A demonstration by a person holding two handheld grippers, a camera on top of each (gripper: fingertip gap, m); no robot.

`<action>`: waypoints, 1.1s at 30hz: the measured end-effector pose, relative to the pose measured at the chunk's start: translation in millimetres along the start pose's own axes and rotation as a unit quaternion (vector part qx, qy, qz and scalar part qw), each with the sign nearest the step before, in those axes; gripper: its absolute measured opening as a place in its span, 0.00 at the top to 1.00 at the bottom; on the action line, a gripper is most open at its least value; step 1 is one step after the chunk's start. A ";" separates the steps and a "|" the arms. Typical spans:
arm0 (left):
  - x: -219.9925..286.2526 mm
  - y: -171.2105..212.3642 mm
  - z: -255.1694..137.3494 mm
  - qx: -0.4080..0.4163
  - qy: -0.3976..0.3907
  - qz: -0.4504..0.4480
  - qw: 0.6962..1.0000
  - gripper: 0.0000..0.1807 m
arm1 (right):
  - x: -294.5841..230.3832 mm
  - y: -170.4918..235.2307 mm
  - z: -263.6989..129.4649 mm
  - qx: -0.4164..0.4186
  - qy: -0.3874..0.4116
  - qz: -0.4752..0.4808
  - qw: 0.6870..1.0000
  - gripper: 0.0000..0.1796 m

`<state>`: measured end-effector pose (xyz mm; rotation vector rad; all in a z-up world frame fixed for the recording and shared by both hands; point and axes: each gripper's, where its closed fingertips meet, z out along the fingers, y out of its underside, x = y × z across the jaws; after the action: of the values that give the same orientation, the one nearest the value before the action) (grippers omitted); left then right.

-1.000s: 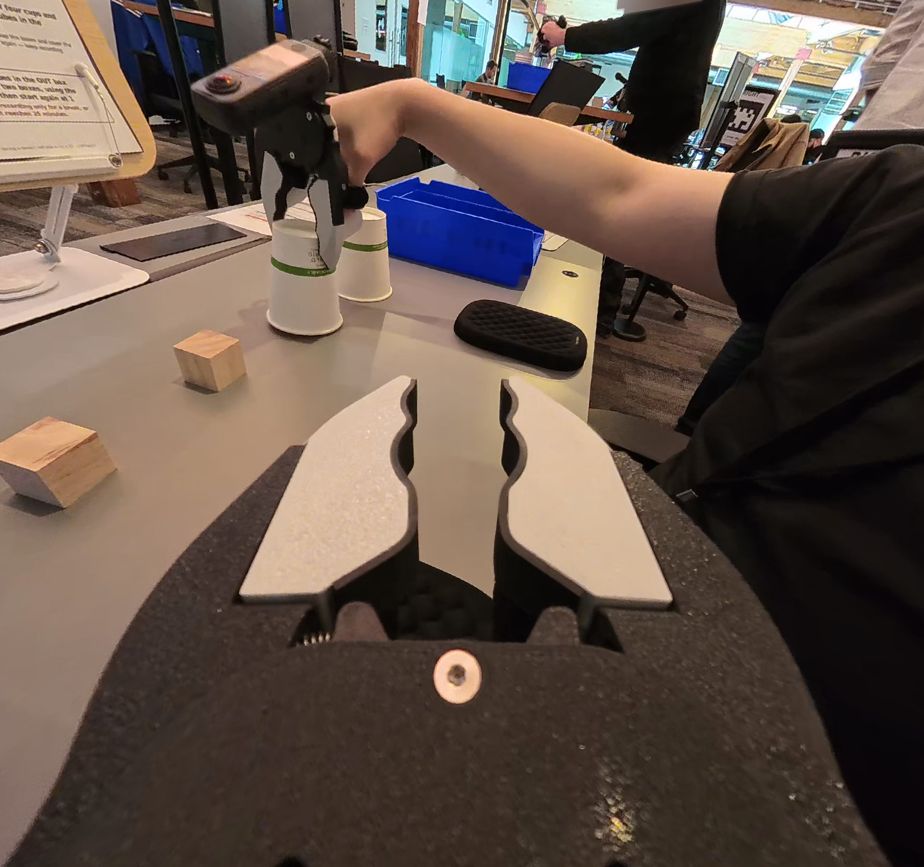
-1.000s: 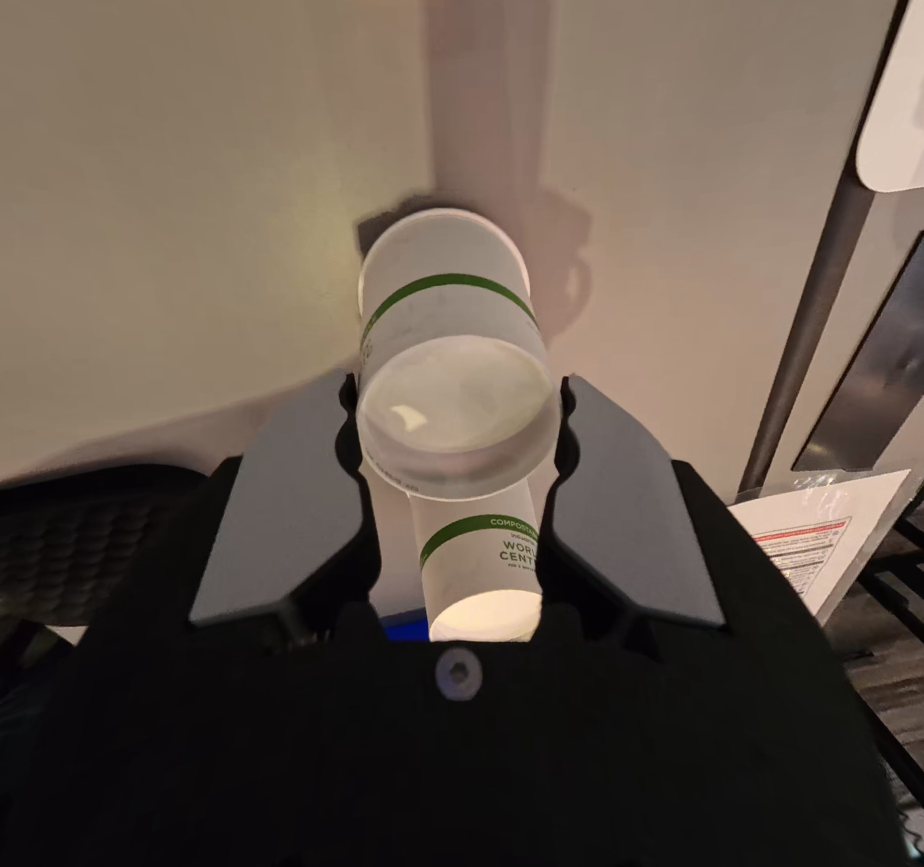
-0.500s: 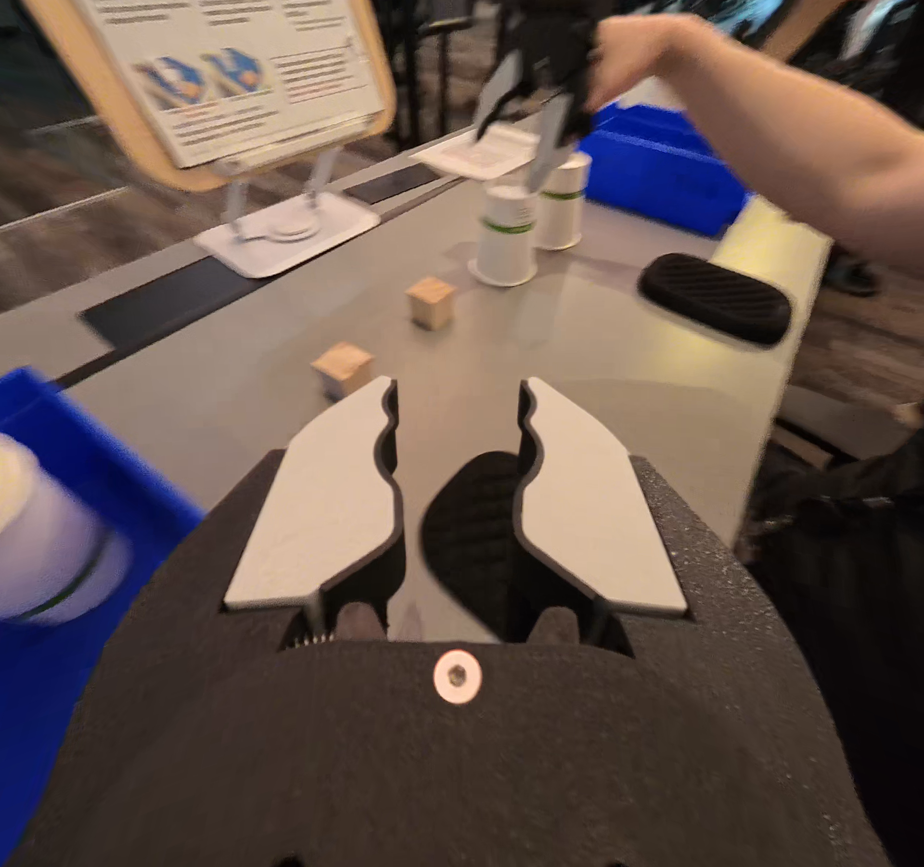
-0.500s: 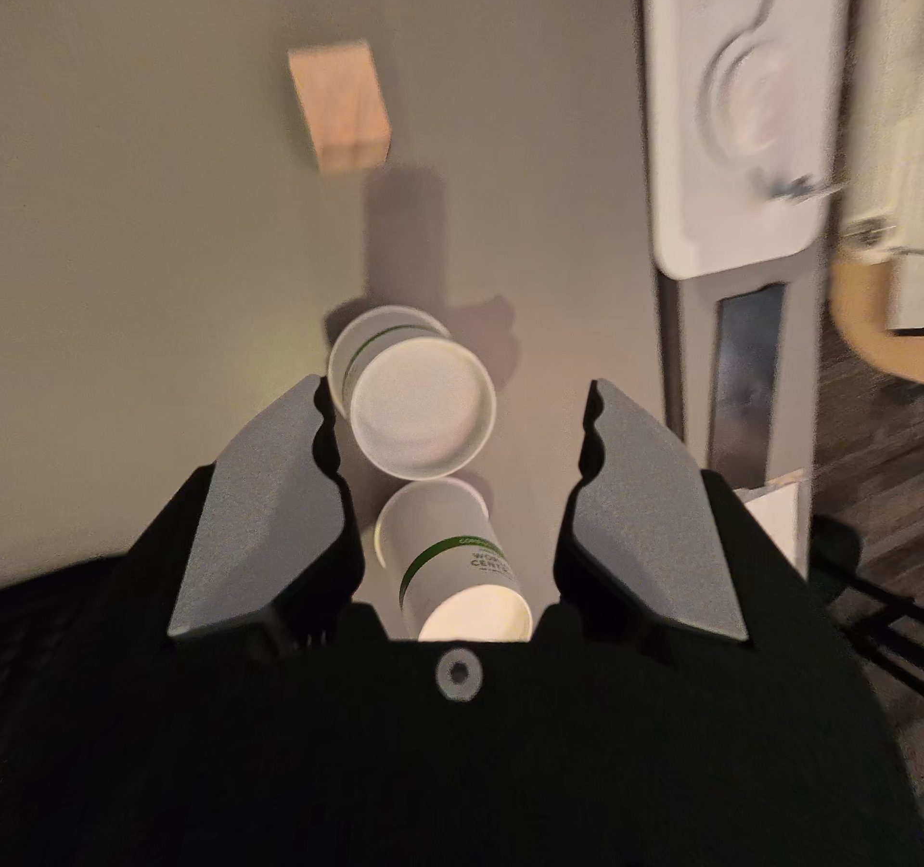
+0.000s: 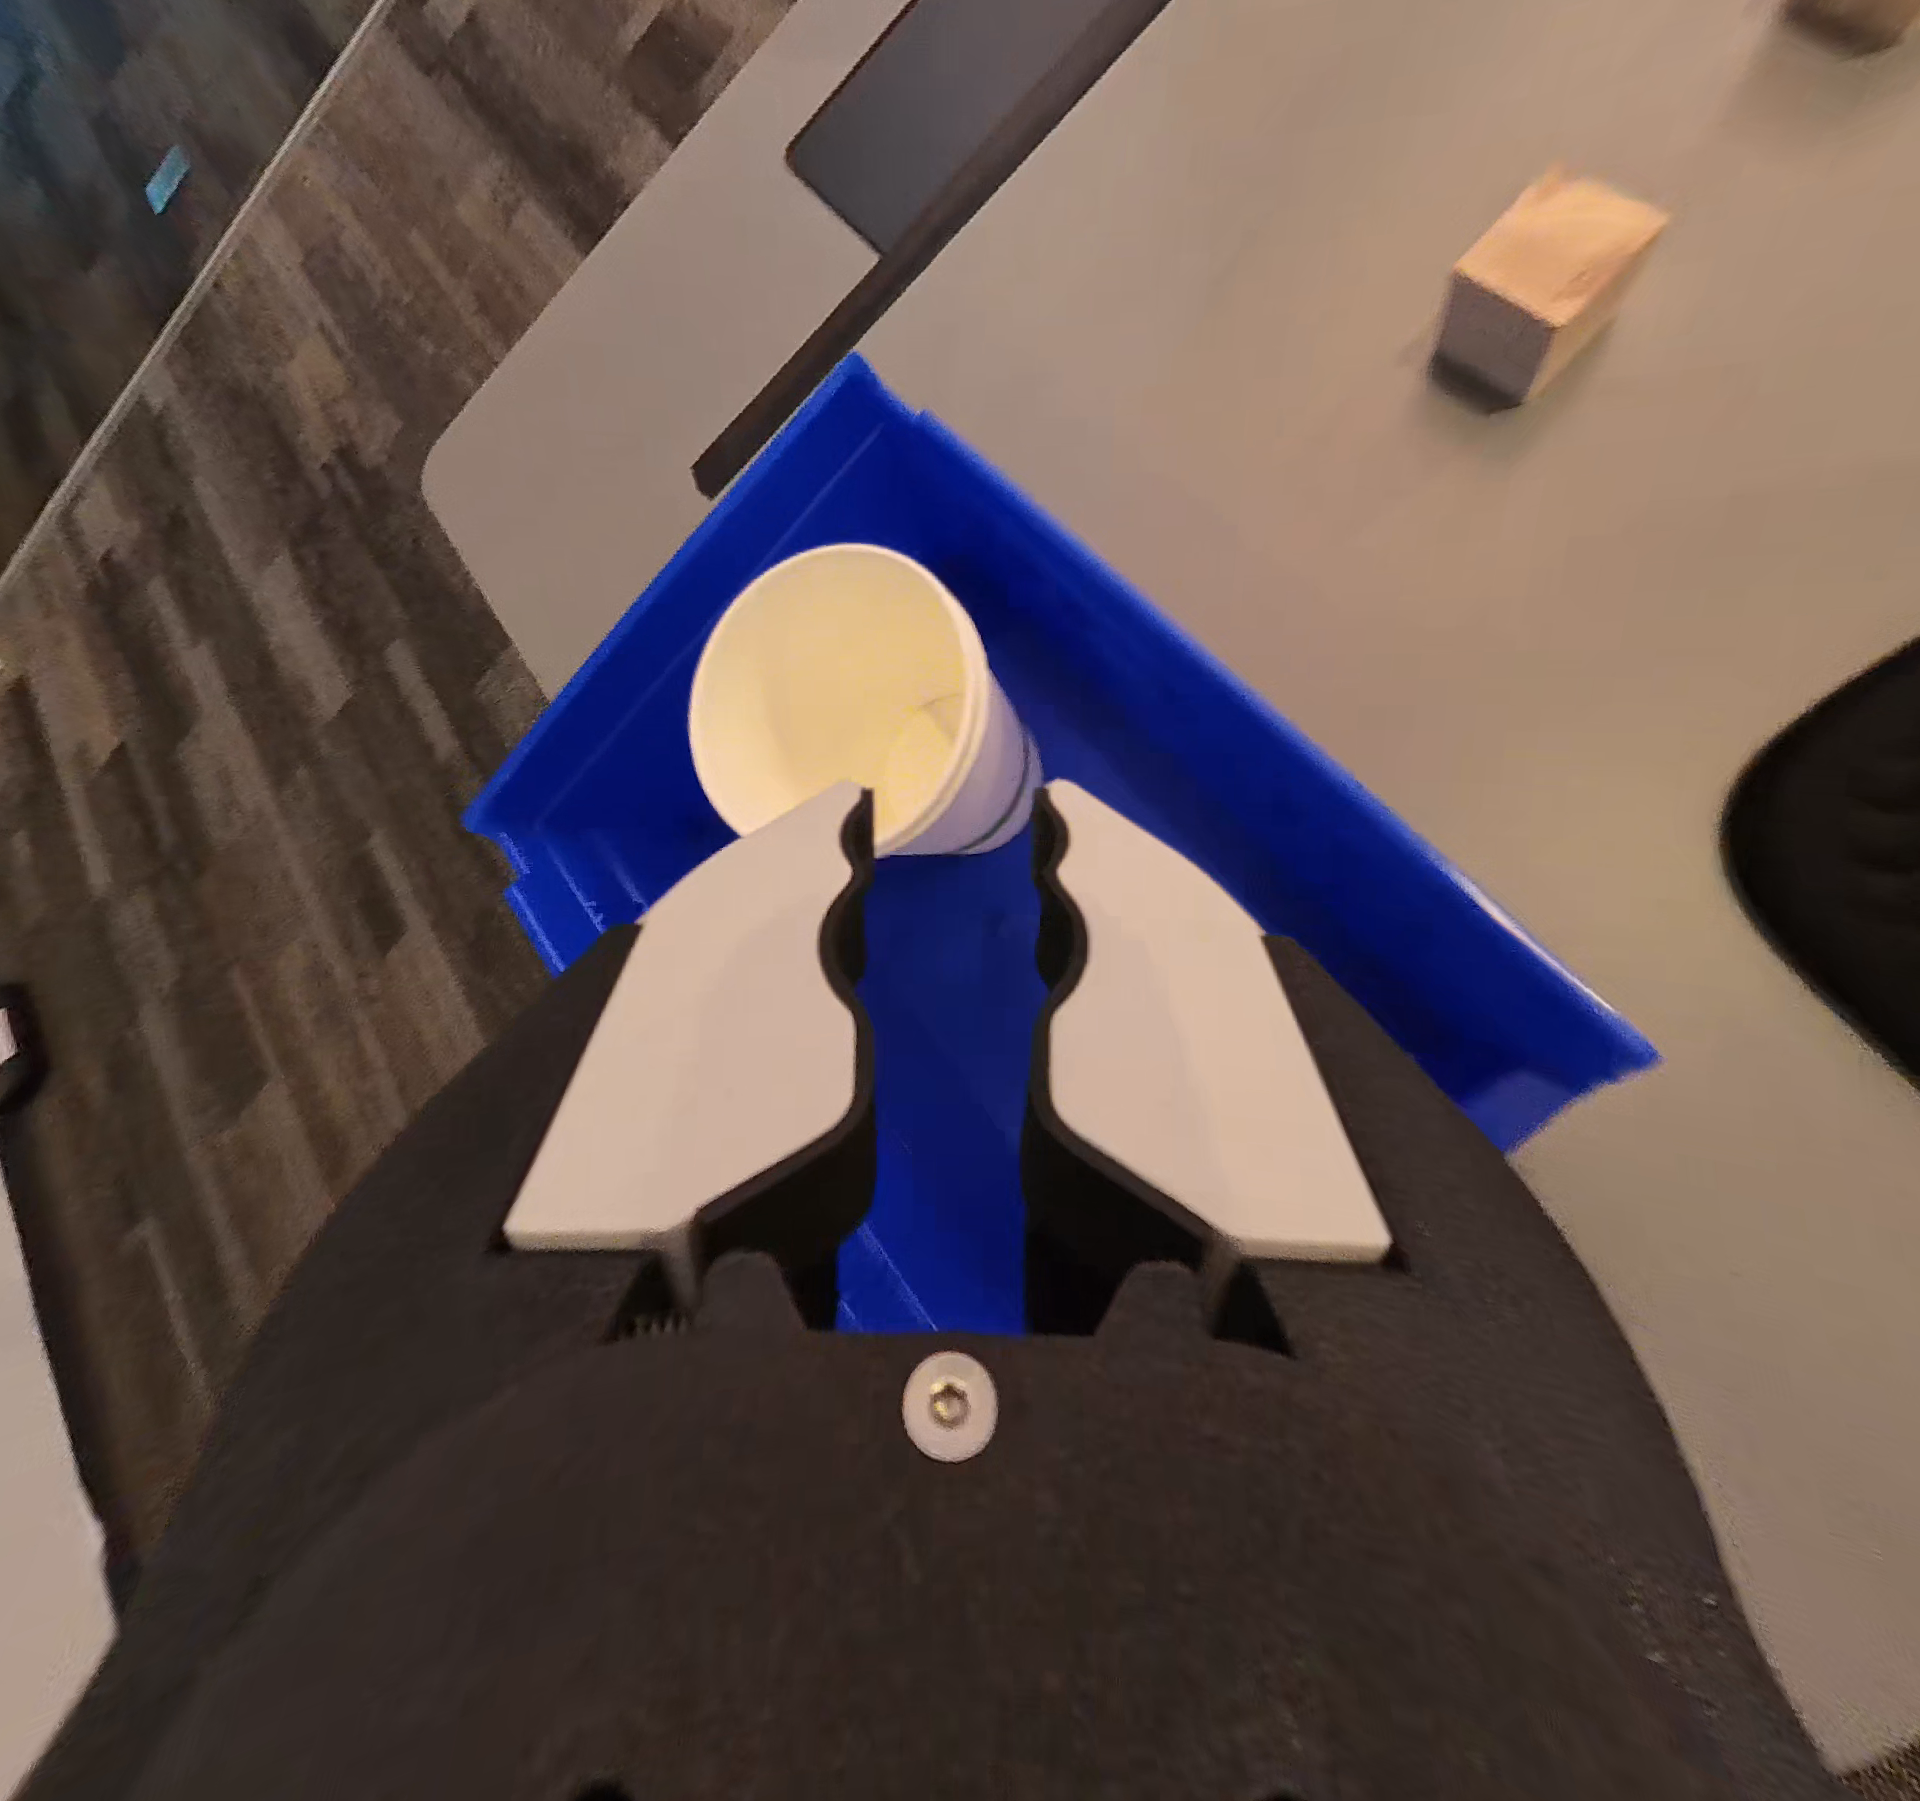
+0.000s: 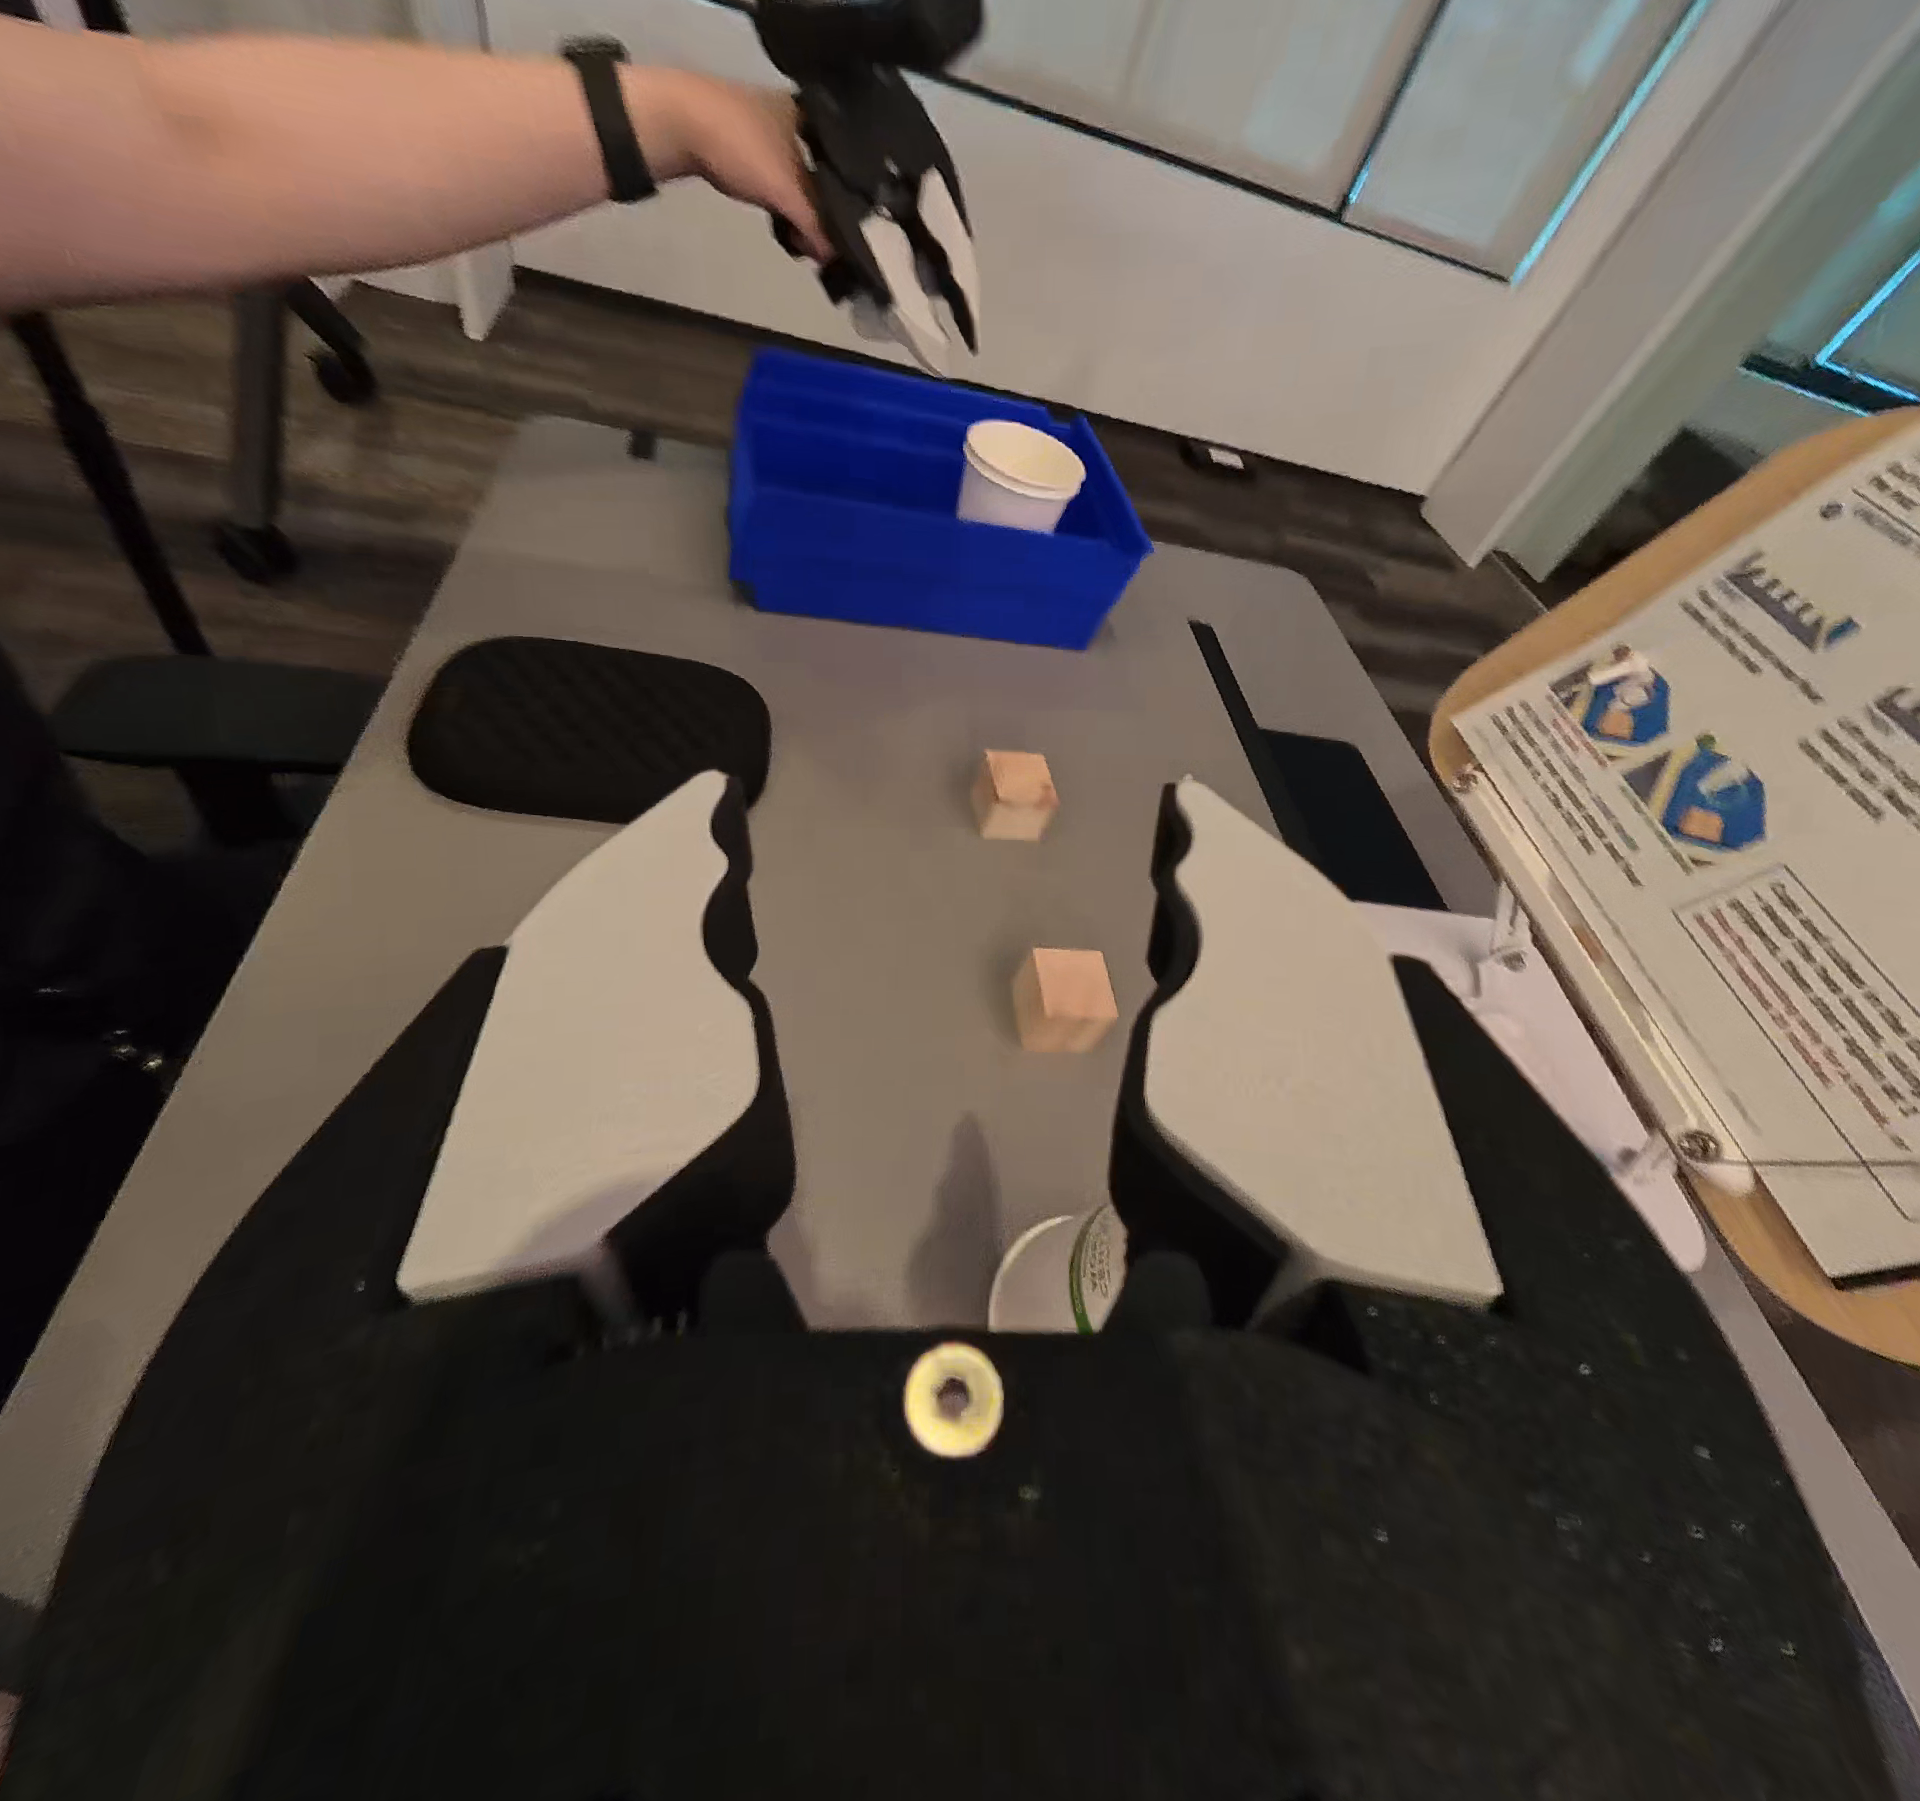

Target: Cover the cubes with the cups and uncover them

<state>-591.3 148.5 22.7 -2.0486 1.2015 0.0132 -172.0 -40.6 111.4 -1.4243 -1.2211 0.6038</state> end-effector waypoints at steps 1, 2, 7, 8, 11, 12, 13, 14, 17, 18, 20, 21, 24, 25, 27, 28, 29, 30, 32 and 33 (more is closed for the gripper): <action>-0.2 0.1 8.6 -0.006 0.008 -0.010 1.000 0.87 | -1.3 -0.3 -0.8 0.001 -0.004 0.001 1.000 0.59; 1.8 0.9 17.8 -0.013 0.025 -0.024 0.999 0.90 | -2.2 0.9 -1.4 0.000 -0.006 0.004 1.000 0.59; 4.2 14.0 57.6 -0.065 0.064 -0.007 0.996 0.90 | -9.4 15.0 -4.2 -0.013 -0.030 0.012 0.999 0.59; 5.6 15.3 62.6 -0.070 0.073 -0.003 0.995 0.90 | -9.0 17.0 -5.4 -0.014 -0.031 0.017 0.999 0.59; 2.8 13.5 73.3 -0.068 0.081 -0.017 0.994 0.90 | -8.5 18.4 -8.8 -0.006 -0.036 0.024 0.999 0.60; 2.4 12.9 75.4 -0.066 0.087 -0.024 0.994 0.90 | -8.9 18.8 -9.5 -0.005 -0.038 0.026 0.999 0.60; 2.9 12.9 76.9 -0.065 0.094 -0.032 0.993 0.90 | -8.9 19.4 -10.1 -0.005 -0.039 0.026 0.999 0.61; 4.2 13.1 77.9 -0.065 0.104 -0.038 0.992 0.91 | -8.6 20.3 -10.4 -0.007 -0.039 0.026 0.999 0.61; 5.5 13.6 78.0 -0.064 0.120 -0.050 0.989 0.97 | -7.0 23.3 -10.8 -0.009 -0.039 0.029 0.999 0.62; 4.7 13.6 77.5 -0.063 0.122 -0.053 0.989 0.98 | -6.2 24.6 -10.6 -0.011 -0.039 0.031 0.999 0.62; 5.2 12.9 76.0 -0.059 0.129 -0.061 0.988 0.97 | -4.7 27.5 -9.5 -0.014 -0.040 0.035 0.998 0.62; 6.0 12.3 75.2 -0.056 0.134 -0.064 0.987 0.97 | -3.9 29.0 -8.6 -0.016 -0.040 0.037 0.998 0.62; 10.0 12.4 72.7 -0.054 0.142 -0.060 0.987 0.96 | -2.1 34.5 -5.6 -0.027 -0.041 0.043 0.998 0.62; 10.6 12.6 72.2 -0.055 0.141 -0.058 0.987 0.96 | -1.7 36.4 -4.8 -0.031 -0.041 0.044 0.998 0.62; 11.9 11.6 71.2 -0.055 0.140 -0.054 0.987 0.91 | -1.6 38.8 -3.6 -0.037 -0.041 0.043 0.998 0.62; 13.0 10.0 70.4 -0.051 0.143 -0.053 0.987 0.91 | -2.0 39.3 -3.3 -0.038 -0.042 0.043 0.997 0.62; 13.8 8.1 69.7 -0.047 0.145 -0.054 0.987 0.92 | -2.3 39.6 -3.1 -0.039 -0.043 0.043 0.997 0.62; 14.3 6.1 69.1 -0.043 0.147 -0.055 0.987 0.93 | -2.4 39.9 -3.0 -0.040 -0.043 0.043 0.997 0.62; 15.0 2.5 68.3 -0.036 0.152 -0.060 0.986 0.98 | -3.3 40.7 -3.2 -0.043 -0.043 0.042 0.997 0.62; 15.7 1.6 68.4 -0.035 0.154 -0.064 0.985 0.98 | -4.0 40.8 -3.3 -0.044 -0.044 0.041 0.997 0.63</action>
<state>-560.3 177.7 -33.2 -2.2434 1.2649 -0.3398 -156.5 -39.7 73.2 -1.5416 -1.2768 0.6828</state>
